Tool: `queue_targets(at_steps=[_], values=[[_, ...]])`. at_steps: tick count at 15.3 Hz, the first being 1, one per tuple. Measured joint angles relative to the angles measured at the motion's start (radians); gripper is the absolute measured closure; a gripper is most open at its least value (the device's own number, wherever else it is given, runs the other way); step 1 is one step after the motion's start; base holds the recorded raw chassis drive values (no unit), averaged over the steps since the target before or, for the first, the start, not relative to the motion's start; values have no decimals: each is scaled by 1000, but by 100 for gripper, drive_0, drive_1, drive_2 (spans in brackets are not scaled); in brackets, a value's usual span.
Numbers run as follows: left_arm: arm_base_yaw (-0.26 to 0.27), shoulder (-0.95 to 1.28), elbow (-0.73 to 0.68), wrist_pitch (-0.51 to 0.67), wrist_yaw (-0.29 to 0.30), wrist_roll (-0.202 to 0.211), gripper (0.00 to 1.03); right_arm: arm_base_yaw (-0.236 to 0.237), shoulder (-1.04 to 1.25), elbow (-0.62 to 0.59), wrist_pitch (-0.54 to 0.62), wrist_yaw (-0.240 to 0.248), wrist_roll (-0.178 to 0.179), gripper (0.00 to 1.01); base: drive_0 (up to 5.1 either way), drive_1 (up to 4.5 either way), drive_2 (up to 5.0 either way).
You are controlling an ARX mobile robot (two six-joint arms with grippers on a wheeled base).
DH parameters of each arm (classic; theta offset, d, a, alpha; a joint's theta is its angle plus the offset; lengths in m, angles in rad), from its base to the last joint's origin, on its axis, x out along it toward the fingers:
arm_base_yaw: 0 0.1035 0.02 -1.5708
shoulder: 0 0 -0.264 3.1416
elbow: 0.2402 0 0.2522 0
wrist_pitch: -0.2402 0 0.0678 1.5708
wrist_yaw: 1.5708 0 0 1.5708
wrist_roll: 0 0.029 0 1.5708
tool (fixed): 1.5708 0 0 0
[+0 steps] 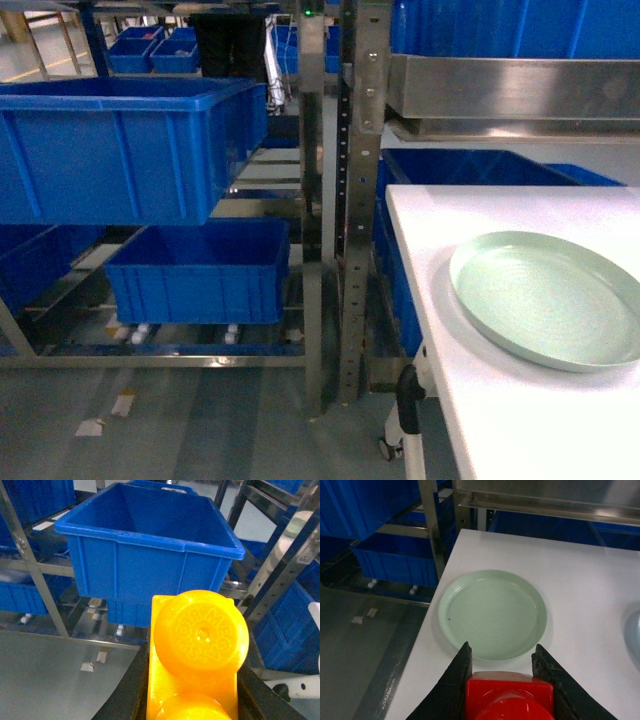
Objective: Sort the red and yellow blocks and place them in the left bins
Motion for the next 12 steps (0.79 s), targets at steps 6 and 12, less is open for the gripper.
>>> queue_targets(at_steps=[6,12], values=[[0,1,0,0,-3,0,75,0,2,-1,-3,0,0,72,-500,241,241],[0,1,0,1,-3,0,75,0,2,-1,-3,0,0,72,-492,249,249]])
